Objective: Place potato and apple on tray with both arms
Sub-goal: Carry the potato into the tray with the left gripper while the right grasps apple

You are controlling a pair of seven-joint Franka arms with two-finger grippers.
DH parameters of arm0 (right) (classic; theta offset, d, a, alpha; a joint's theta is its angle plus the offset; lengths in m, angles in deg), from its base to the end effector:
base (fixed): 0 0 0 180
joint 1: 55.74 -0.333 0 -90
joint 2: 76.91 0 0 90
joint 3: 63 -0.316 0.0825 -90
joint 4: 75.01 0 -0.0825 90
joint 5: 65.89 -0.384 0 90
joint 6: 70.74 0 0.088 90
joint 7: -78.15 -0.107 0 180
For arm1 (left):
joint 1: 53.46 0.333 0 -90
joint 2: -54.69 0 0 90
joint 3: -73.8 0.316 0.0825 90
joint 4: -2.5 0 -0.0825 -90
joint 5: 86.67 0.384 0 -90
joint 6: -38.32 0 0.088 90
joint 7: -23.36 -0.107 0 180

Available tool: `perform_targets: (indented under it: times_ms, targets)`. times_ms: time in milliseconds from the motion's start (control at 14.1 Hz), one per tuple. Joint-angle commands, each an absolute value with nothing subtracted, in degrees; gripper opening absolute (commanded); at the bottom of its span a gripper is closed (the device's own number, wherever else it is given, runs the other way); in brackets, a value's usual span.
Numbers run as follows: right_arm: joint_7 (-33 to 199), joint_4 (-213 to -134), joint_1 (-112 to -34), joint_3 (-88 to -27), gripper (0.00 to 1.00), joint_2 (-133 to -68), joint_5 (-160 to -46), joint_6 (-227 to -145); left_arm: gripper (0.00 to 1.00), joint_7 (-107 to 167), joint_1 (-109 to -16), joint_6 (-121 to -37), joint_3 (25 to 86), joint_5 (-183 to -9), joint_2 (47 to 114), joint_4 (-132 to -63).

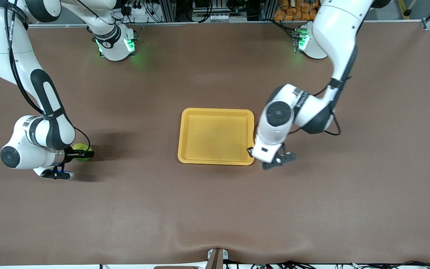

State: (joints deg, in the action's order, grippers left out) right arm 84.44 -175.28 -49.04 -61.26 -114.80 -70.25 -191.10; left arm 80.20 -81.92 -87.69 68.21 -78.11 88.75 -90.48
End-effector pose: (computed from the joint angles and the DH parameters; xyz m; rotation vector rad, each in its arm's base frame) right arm 0.6219 -0.0876 0.1721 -3.0253 0.1253 0.4614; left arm 0.5775 -0.3739 0.2762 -3.0446 -0.4995 -0.0570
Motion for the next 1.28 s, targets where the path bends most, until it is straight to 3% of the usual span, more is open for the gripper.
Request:
perform_targets:
  times_ms: [0,496,1204]
  targets:
    - [83.4,-176.3,-49.8,-61.7,0.00,-113.7,-71.1,-191.3,0.00,82.9,-85.7,-85.6,68.9,-76.7,90.3,-89.0]
    - [75.1,-174.1,-53.3,-61.7,0.00,-112.9,-71.1,-186.7,0.00,84.9,-89.9,-85.6,69.0,-68.1,94.3,-88.6]
    - [65.7,-173.5,-58.9,-62.3,0.00,-112.5,-74.2,-186.5,0.00,85.1,-93.1,-85.6,69.2,-67.1,96.8,-88.7]
